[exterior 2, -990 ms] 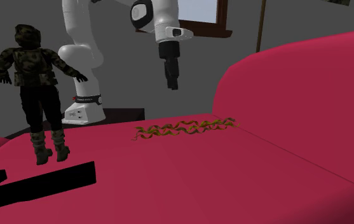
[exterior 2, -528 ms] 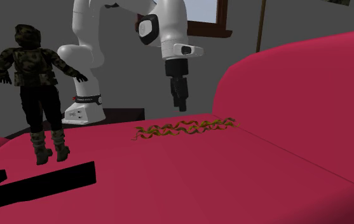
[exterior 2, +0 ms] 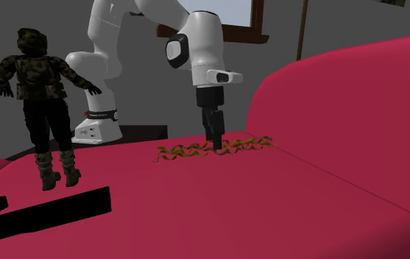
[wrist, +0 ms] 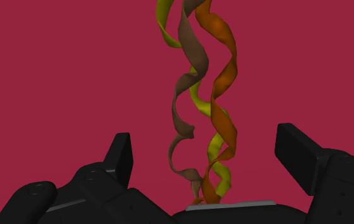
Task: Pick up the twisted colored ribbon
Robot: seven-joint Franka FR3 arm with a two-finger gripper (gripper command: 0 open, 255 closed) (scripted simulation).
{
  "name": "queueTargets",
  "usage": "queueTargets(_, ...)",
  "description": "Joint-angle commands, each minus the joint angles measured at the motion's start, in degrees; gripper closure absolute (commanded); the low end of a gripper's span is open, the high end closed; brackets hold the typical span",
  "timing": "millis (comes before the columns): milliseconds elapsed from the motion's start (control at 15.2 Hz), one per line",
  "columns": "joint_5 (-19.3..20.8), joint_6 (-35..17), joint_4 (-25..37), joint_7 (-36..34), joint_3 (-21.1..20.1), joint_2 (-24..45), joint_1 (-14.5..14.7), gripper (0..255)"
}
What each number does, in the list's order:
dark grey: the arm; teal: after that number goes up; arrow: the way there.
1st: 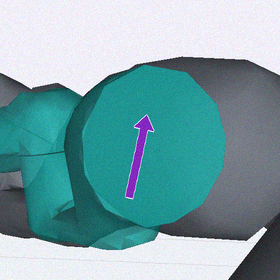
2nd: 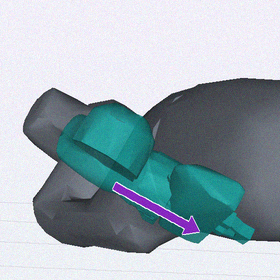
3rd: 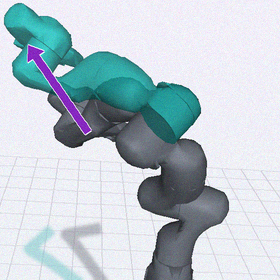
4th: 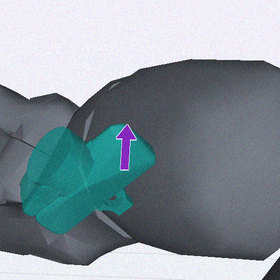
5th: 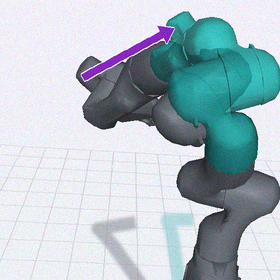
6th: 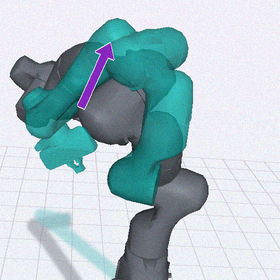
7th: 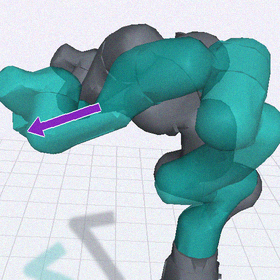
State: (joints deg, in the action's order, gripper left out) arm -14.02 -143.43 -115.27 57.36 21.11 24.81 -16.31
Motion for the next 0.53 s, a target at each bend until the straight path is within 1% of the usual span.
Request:
queueTargets(0,-0.65,-1.09,-0.04,0.44,-0.44,1.08,-0.33,0)
queueTargets(66,-1.18,-1.97,-0.05,0.8,-0.81,1.99,-0.61,0)
queueTargets(198,-1.18,-1.98,-0.05,0.8,-0.82,1.99,-0.61,0)
queueTargets(264,-1.19,-2.02,-0.12,0.83,-0.82,1.97,-0.62,255)
queueTargets(462,-1.19,-2.03,-0.14,0.85,-0.81,1.95,-0.63,255)
